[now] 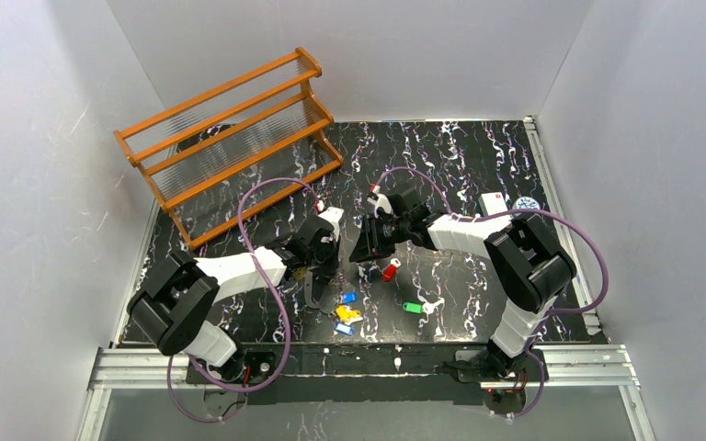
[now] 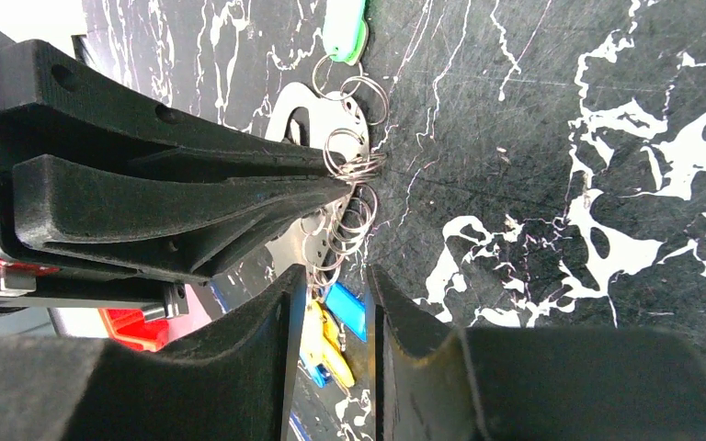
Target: Put the keys on the keyring
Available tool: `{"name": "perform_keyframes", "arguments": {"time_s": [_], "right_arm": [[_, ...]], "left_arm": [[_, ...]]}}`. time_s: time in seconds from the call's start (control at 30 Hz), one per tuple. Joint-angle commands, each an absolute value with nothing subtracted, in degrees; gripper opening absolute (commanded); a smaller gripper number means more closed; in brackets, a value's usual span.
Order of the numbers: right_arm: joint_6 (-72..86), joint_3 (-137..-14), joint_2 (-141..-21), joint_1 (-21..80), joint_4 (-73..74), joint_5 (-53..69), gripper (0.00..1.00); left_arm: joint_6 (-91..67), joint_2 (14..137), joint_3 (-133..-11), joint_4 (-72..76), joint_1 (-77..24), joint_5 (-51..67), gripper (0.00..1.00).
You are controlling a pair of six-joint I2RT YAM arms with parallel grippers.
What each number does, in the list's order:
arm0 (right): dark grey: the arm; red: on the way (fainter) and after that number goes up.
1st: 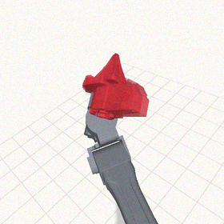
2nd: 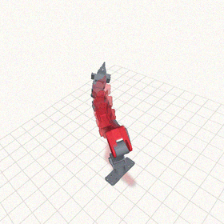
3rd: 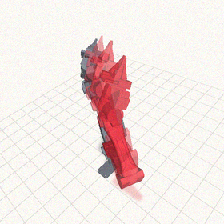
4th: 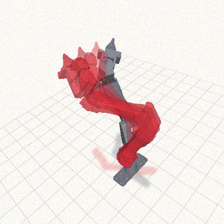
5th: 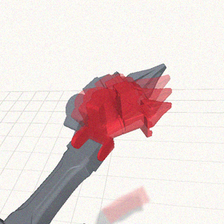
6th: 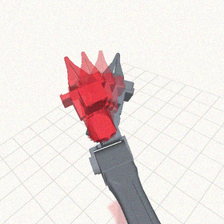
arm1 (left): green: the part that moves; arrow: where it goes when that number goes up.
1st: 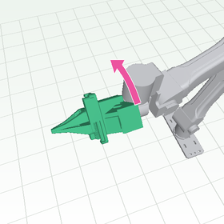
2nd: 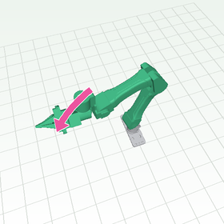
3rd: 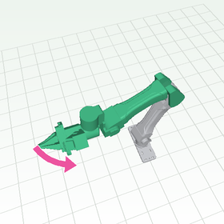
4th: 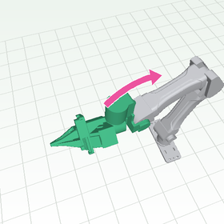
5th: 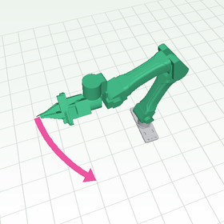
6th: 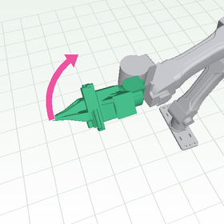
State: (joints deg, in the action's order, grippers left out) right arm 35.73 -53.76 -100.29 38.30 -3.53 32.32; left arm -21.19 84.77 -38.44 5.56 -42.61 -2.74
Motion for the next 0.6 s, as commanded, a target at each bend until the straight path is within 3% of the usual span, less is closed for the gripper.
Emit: {"name": "perform_keyframes", "arguments": {"time_s": [0.0,0.23,0.57], "right_arm": [[34.7,-53.7,-98.7,38.1,-5.0,33.3,0.38],[34.0,-53.7,-98.8,38.1,-5.1,34.0,0.39],[32.9,-56.3,-101.0,38.2,-4.3,34.9,0.48]], "left_arm": [[-19.8,83.1,-40.2,4.4,-42.9,-2.1,0.06],[-20.1,78.7,-38.8,4.5,-43.0,0.0,0.04],[-23.6,68.3,-34.9,2.3,-42.9,-2.0,0.39]]}}
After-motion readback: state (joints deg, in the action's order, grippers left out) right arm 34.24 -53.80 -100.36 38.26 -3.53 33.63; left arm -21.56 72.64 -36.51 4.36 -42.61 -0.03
